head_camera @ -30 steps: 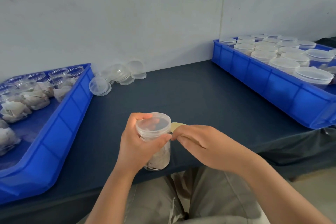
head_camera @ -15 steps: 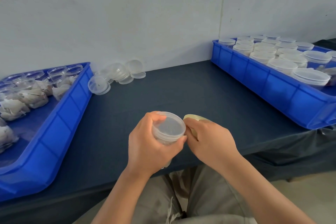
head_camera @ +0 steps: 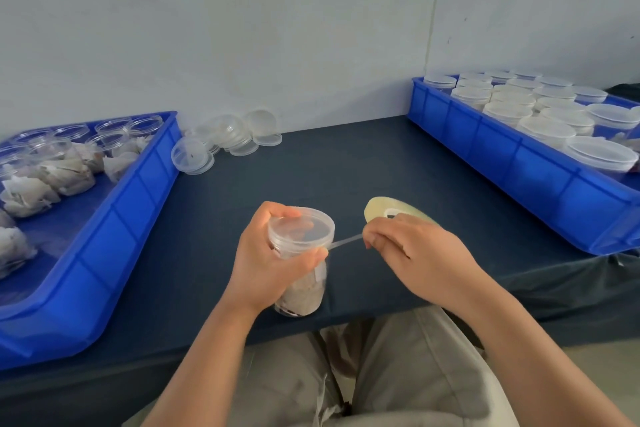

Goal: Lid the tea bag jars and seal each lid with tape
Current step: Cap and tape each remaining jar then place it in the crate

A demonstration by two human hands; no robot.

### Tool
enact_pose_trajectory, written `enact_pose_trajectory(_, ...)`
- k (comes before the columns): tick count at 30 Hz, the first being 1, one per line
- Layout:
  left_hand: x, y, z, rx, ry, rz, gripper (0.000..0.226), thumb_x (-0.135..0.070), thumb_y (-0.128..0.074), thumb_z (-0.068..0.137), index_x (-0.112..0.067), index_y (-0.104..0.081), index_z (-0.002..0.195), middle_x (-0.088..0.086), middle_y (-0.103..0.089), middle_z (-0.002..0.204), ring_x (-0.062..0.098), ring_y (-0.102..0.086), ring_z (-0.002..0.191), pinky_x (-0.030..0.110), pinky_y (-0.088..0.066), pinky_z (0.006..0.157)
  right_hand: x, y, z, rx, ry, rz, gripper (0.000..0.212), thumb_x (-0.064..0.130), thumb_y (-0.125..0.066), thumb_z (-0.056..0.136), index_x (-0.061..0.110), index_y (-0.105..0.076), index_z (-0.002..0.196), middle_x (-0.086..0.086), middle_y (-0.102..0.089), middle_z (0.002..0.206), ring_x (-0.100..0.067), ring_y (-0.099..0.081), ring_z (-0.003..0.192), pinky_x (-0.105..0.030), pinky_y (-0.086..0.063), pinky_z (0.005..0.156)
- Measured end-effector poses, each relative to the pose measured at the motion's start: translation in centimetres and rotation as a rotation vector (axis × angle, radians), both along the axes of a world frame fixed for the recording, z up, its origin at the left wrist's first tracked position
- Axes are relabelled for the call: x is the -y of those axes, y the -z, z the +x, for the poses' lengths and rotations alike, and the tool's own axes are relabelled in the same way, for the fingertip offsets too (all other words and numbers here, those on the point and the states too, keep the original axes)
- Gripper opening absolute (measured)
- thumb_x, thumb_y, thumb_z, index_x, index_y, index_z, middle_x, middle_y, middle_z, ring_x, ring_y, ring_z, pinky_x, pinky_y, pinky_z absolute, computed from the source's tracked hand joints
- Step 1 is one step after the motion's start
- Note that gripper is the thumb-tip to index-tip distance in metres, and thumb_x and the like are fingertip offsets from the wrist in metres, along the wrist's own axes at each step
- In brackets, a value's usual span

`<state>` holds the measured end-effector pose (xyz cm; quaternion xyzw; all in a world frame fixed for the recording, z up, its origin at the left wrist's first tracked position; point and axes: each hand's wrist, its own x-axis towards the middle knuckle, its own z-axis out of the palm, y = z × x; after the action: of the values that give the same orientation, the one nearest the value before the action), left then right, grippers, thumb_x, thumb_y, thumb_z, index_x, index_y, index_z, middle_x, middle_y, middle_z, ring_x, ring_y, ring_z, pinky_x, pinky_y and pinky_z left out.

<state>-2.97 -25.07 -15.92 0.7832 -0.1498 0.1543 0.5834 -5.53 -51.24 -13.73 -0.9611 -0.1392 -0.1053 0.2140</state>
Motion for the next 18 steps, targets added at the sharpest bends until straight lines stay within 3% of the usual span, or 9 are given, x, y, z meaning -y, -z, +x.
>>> enact_pose_trajectory(5,-0.9,-0.6,0.3,-0.016,0.159,-0.022,0.051,-0.035,-0.089,0.062,-0.033,-0.061,0.105,0.005,-0.075,0.119,0.026,-0.073,0.108,0.045,-0.06,0.085,0.1,0.5,0.7,0.031,0.017,-0.015,0.02,0.043,-0.039,0.109,0.042,-0.056,0.099,0.007,-0.058,0.089,-0.011,-0.056,0.078,-0.039,-0.053,0.065)
enact_pose_trajectory(8,-3.7,1.4,-0.7,-0.02,0.222,-0.109,0.055,-0.03,-0.086,0.065,-0.013,-0.057,0.109,0.034,-0.066,0.123,0.044,-0.068,0.1,0.052,-0.054,0.08,5.0,0.7,2.4,0.139,0.387,0.016,0.024,0.029,-0.043,0.11,0.025,-0.062,0.096,-0.003,-0.062,0.096,-0.026,-0.055,0.078,-0.041,-0.052,0.069)
enact_pose_trajectory(11,-5.5,1.0,-1.1,-0.036,0.16,-0.232,0.049,-0.032,-0.083,0.071,-0.021,-0.061,0.114,0.018,-0.072,0.129,0.032,-0.073,0.109,0.04,-0.061,0.085,10.5,-0.3,2.6,0.173,0.6,0.043,0.025,0.031,-0.041,0.112,0.029,-0.062,0.1,-0.005,-0.064,0.099,-0.028,-0.057,0.082,-0.046,-0.055,0.072)
enact_pose_trajectory(13,-5.0,0.7,-0.4,0.011,0.073,-0.13,0.048,-0.034,-0.084,0.072,-0.028,-0.061,0.114,0.009,-0.073,0.129,0.025,-0.072,0.116,0.038,-0.059,0.093,10.2,-0.5,2.6,0.189,0.491,0.001,0.023,0.034,-0.041,0.112,0.033,-0.064,0.11,-0.001,-0.063,0.1,-0.024,-0.056,0.082,-0.042,-0.05,0.068)
enact_pose_trajectory(16,-3.4,0.8,0.2,0.049,-0.004,-0.091,0.054,-0.04,-0.085,0.068,-0.031,-0.061,0.115,0.006,-0.073,0.128,0.028,-0.069,0.12,0.049,-0.055,0.099,6.8,-0.6,2.2,0.167,0.291,-0.015,0.028,0.037,-0.042,0.112,0.038,-0.065,0.126,0.001,-0.061,0.101,-0.02,-0.058,0.084,-0.043,-0.053,0.072)
enact_pose_trajectory(18,-2.2,0.9,0.1,0.08,-0.015,-0.076,0.053,-0.042,-0.085,0.066,-0.045,-0.06,0.113,-0.008,-0.073,0.125,0.017,-0.069,0.117,0.032,-0.055,0.096,5.3,0.0,2.3,0.072,0.239,-0.047,0.035,0.04,-0.039,0.112,0.046,-0.058,0.142,0.0,-0.063,0.109,-0.02,-0.062,0.092,-0.047,-0.056,0.082)
